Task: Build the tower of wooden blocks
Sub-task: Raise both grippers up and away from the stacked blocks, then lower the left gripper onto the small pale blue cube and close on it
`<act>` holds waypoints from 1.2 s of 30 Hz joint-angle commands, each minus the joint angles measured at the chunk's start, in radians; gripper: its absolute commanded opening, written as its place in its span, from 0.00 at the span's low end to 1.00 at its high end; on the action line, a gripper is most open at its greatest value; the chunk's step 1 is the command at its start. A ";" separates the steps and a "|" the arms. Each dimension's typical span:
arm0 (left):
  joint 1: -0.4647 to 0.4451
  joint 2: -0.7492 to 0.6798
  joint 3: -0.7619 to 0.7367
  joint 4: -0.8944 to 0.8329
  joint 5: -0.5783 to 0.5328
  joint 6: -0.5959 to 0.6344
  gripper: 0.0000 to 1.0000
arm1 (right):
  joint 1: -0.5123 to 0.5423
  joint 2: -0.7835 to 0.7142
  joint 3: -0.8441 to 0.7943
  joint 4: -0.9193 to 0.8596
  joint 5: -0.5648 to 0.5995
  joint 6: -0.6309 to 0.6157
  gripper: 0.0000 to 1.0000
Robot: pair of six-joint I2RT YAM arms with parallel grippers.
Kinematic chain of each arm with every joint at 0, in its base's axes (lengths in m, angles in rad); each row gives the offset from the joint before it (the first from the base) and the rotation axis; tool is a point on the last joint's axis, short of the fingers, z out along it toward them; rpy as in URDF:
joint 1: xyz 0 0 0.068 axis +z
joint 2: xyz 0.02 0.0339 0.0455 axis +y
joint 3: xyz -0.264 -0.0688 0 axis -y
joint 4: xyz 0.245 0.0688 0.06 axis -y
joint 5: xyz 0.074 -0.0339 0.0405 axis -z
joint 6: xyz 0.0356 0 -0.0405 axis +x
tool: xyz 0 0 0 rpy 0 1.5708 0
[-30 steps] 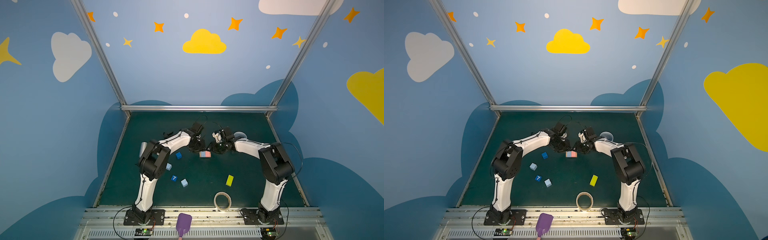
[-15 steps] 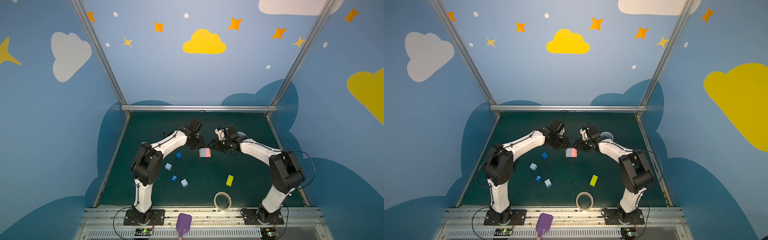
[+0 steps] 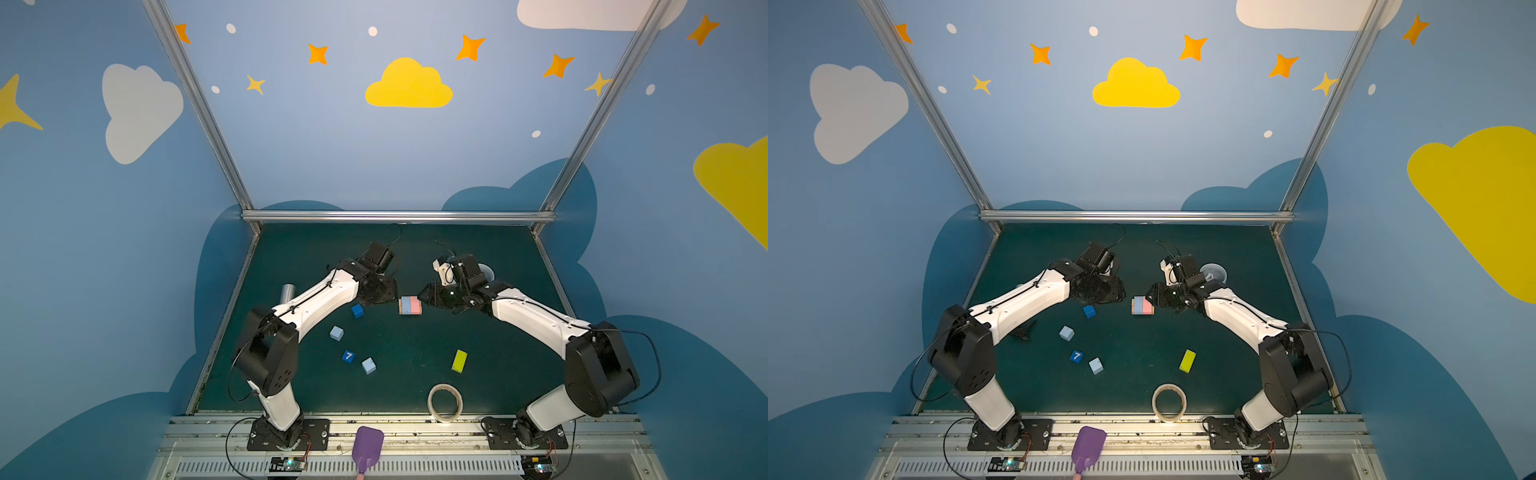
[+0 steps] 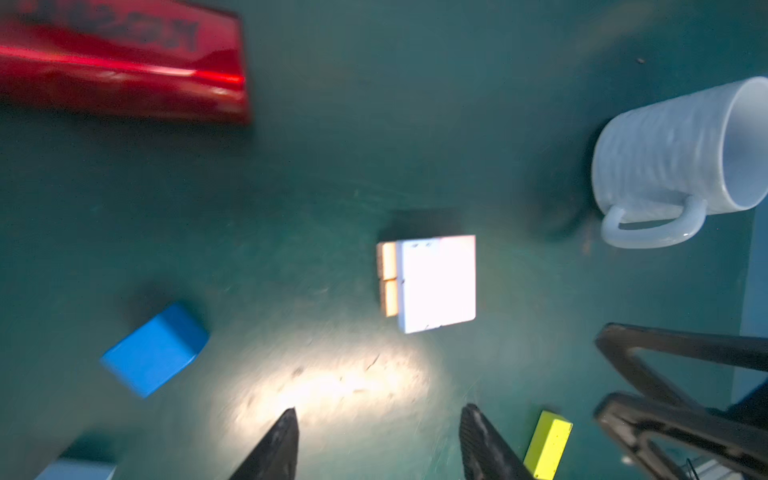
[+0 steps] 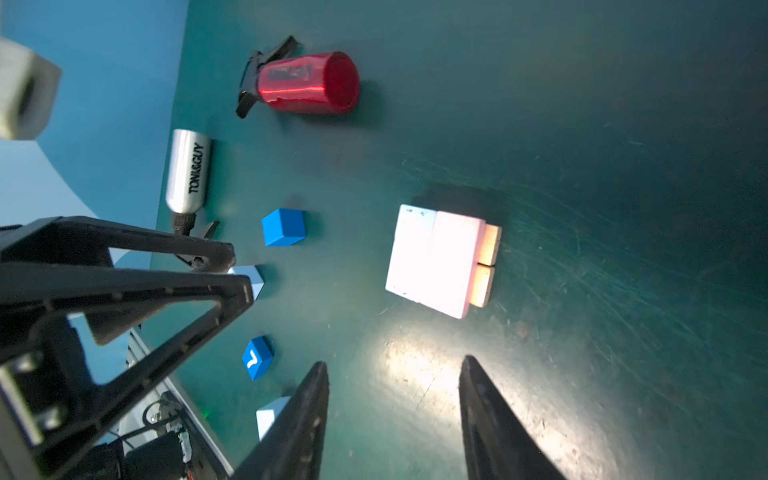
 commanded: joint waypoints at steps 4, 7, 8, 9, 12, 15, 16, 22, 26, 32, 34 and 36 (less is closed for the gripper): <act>0.002 -0.131 -0.091 -0.157 -0.173 0.023 0.69 | 0.031 -0.087 -0.036 -0.027 0.018 -0.008 0.53; 0.010 -0.175 -0.139 -0.205 -0.228 -0.013 0.71 | 0.041 -0.106 -0.044 -0.035 0.028 -0.009 0.53; 0.015 -0.187 -0.157 -0.219 -0.244 -0.035 0.72 | 0.045 -0.111 -0.047 -0.036 0.033 -0.009 0.53; 0.020 -0.196 -0.173 -0.235 -0.270 -0.074 0.71 | 0.046 -0.116 -0.052 -0.035 0.035 -0.009 0.53; 0.053 -0.216 -0.221 -0.264 -0.286 -0.168 0.71 | 0.049 -0.124 -0.065 -0.031 0.042 -0.007 0.53; 0.081 -0.251 -0.285 -0.222 -0.247 -0.220 0.71 | 0.050 -0.134 -0.080 -0.026 0.046 -0.005 0.53; 0.088 -0.261 -0.303 -0.204 -0.236 -0.235 0.71 | 0.050 -0.136 -0.083 -0.025 0.048 -0.004 0.53; 0.128 -0.271 -0.352 -0.173 -0.209 -0.309 0.70 | 0.050 -0.162 -0.108 -0.024 0.072 -0.007 0.54; 0.138 -0.248 -0.378 -0.157 -0.199 -0.335 0.69 | 0.048 -0.168 -0.122 -0.017 0.082 -0.008 0.55; 0.168 -0.209 -0.430 -0.096 -0.195 -0.376 0.68 | 0.044 -0.157 -0.130 -0.007 0.084 -0.009 0.55; 0.177 -0.185 -0.438 -0.083 -0.190 -0.387 0.67 | 0.043 -0.153 -0.134 -0.002 0.084 -0.008 0.55; 0.180 -0.168 -0.441 -0.067 -0.191 -0.400 0.66 | 0.042 -0.150 -0.140 0.003 0.082 -0.007 0.55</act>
